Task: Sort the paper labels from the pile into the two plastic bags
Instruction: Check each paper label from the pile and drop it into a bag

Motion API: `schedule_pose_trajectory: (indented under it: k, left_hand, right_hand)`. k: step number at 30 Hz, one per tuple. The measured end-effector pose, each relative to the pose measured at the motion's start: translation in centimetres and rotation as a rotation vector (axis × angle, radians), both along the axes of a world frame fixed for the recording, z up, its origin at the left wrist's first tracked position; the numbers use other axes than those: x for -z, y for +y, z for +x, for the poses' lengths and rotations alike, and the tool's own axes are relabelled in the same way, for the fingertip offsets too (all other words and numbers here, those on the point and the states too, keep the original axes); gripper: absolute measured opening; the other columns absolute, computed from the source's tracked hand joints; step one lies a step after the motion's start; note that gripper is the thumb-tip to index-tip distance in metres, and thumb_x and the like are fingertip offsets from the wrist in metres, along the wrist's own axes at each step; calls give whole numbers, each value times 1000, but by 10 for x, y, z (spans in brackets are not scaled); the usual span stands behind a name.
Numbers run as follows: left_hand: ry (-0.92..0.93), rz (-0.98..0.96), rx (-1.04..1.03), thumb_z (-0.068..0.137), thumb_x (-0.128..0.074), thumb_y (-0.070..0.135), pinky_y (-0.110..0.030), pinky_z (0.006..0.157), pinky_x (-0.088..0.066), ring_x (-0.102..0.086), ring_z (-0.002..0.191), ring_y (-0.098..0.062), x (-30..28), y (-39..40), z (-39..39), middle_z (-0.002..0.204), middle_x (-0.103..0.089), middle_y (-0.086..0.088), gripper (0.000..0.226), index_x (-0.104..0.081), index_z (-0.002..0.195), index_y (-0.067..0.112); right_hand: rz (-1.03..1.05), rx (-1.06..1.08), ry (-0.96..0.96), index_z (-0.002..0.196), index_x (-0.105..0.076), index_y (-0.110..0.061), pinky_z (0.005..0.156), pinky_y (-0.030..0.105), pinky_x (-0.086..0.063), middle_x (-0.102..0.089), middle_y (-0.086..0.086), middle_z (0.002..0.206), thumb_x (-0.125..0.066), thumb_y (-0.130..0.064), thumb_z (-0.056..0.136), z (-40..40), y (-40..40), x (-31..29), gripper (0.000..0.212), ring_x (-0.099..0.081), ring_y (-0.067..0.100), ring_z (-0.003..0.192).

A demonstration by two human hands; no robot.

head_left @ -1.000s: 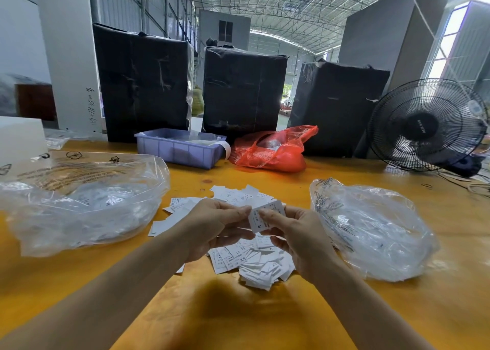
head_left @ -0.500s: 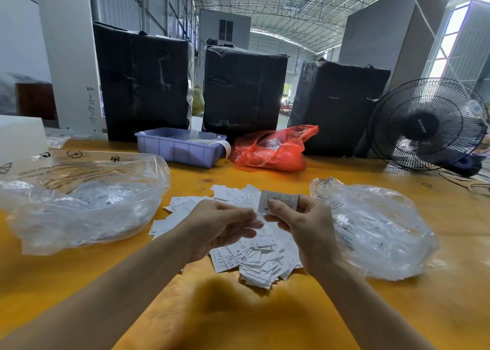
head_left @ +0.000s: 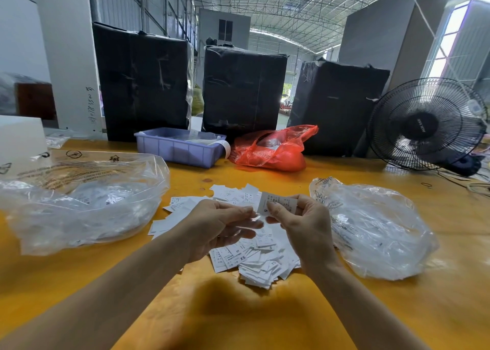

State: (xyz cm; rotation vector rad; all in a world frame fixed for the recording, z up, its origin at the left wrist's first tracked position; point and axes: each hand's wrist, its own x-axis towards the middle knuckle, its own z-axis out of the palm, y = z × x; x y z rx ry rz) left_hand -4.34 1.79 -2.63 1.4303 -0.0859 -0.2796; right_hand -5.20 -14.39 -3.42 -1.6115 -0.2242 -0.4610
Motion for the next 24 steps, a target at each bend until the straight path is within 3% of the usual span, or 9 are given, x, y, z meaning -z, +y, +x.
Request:
schedule_pose_trajectory:
  k: [10, 24]
  left_hand:
    - [-18, 26, 10, 82, -67, 17, -18, 54, -52, -71, 67, -18, 0, 1, 0, 88, -75, -13, 18, -74, 86, 1]
    - [-7, 27, -7, 83, -66, 16, -18, 53, -51, -71, 67, -18, -2, -2, -2, 88, -75, -12, 19, -71, 93, 0]
  right_hand:
    - [12, -14, 2, 77, -60, -5, 51, 12, -47, -68, 11, 74, -68, -3, 82, -1, 0, 0, 10, -67, 10, 58]
    - [27, -15, -23, 80, -59, -4, 50, 12, -47, -69, 10, 75, -66, -3, 84, -1, 1, -1, 9, -68, 10, 59]
